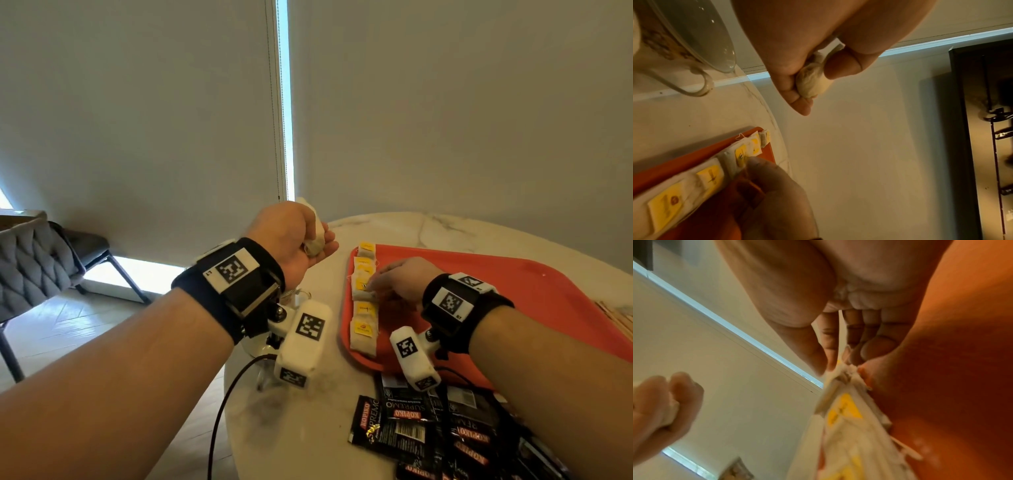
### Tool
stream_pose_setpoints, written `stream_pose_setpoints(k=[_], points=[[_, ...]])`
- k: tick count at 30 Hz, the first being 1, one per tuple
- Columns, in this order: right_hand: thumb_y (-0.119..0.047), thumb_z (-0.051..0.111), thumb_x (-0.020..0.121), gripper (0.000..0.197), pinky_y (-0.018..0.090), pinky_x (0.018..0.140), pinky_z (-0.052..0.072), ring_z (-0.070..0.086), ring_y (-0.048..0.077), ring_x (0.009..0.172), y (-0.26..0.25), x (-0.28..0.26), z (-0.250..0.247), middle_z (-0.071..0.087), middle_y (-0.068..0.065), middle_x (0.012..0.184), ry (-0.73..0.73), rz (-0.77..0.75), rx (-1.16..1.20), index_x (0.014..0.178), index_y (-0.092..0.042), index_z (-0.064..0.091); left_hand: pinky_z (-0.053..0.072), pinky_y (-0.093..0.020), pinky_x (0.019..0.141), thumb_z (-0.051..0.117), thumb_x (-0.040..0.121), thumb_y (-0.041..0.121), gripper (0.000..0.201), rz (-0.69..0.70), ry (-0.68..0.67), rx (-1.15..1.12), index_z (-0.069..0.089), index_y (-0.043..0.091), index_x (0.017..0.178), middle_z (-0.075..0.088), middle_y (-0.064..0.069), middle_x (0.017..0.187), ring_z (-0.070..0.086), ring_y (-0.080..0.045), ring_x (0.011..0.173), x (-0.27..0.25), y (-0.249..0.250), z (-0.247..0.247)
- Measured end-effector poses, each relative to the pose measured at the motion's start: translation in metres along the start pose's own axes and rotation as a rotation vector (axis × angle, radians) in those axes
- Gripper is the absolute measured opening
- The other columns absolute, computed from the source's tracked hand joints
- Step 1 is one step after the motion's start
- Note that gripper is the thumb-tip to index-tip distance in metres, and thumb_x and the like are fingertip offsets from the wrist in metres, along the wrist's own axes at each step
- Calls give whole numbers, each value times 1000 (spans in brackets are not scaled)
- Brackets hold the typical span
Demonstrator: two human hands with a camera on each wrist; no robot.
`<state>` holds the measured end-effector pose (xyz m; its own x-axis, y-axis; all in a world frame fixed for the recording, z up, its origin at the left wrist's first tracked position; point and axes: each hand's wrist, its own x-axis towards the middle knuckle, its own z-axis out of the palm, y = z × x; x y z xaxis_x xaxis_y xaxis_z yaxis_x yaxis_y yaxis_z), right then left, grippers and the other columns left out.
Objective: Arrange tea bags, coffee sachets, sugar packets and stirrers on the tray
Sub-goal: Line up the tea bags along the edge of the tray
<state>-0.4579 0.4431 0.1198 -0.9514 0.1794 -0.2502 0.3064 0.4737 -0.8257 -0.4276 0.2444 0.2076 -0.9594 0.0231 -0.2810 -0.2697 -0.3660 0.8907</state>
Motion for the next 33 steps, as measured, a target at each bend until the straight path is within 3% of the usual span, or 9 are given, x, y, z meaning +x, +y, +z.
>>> stream_pose_setpoints(k=[2, 4, 9, 12, 15, 20, 23, 27, 33], points=[[-25, 82, 83, 14, 41, 75, 58, 67, 24, 79, -3, -3, -5, 75, 12, 95, 60, -30, 69, 91, -15, 77, 62, -47, 93, 28, 81, -20, 50, -2, -13, -10, 51, 0, 122, 57, -19, 107, 66, -32, 96, -3, -1, 2], [-30, 80, 85, 18, 36, 67, 52, 62, 19, 77, -8, -9, -10, 73, 8, 93, 105, -88, 194, 95, -16, 76, 60, -48, 98, 27, 84, -22, 45, -16, -42, 0, 50, 0, 116, 56, -20, 109, 66, -34, 101, -9, -3, 5], [-30, 76, 88, 11, 31, 60, 46, 59, 15, 69, -34, -45, -18, 68, 0, 81, 68, -320, 428, 86, -19, 76, 66, -39, 71, 42, 89, -24, 48, -13, -141, 58, 50, -5, 133, 57, -24, 123, 70, -37, 104, -11, -14, 13], [-34, 77, 89, 16, 31, 60, 48, 61, 15, 68, -43, -65, -22, 68, 1, 82, -9, -395, 436, 91, -18, 75, 64, -33, 72, 52, 92, -21, 47, 25, -163, 60, 56, -1, 135, 65, -18, 112, 72, -29, 99, -14, -23, 19], [-26, 80, 86, 13, 31, 63, 54, 66, 16, 69, -41, -76, -25, 71, 5, 83, -57, -409, 428, 91, -15, 73, 64, -32, 75, 56, 93, -16, 44, 35, -165, 88, 58, 3, 133, 70, -20, 116, 75, -30, 98, -20, -32, 25], [-25, 80, 86, 15, 33, 68, 57, 67, 17, 72, -19, -76, -30, 72, 8, 89, -57, -261, 298, 92, -13, 73, 63, -40, 89, 53, 100, -11, 23, 28, -101, 127, 58, 2, 118, 68, -15, 109, 72, -27, 103, -28, -44, 27], [-27, 82, 84, 16, 33, 65, 55, 67, 20, 73, -5, -79, -34, 73, 8, 85, -164, -123, 93, 89, -13, 75, 63, -45, 91, 46, 106, -4, 17, 13, -121, 132, 55, 6, 116, 70, -16, 106, 74, -31, 103, -36, -42, 21], [-31, 83, 82, 27, 33, 67, 57, 68, 19, 69, 11, -81, -32, 76, 6, 85, -220, -14, -227, 94, -8, 77, 66, -44, 79, 45, 108, 2, 24, 30, -119, 122, 49, 5, 132, 73, -18, 107, 76, -33, 99, -41, -37, 10], [-29, 87, 79, 22, 20, 47, 42, 51, 14, 45, 15, -86, -22, 61, 1, 61, -348, 205, -373, 74, -13, 72, 66, -39, 71, 50, 106, 4, 16, 2, -93, 107, 52, -1, 122, 67, -18, 102, 73, -30, 88, -50, -44, 8]])
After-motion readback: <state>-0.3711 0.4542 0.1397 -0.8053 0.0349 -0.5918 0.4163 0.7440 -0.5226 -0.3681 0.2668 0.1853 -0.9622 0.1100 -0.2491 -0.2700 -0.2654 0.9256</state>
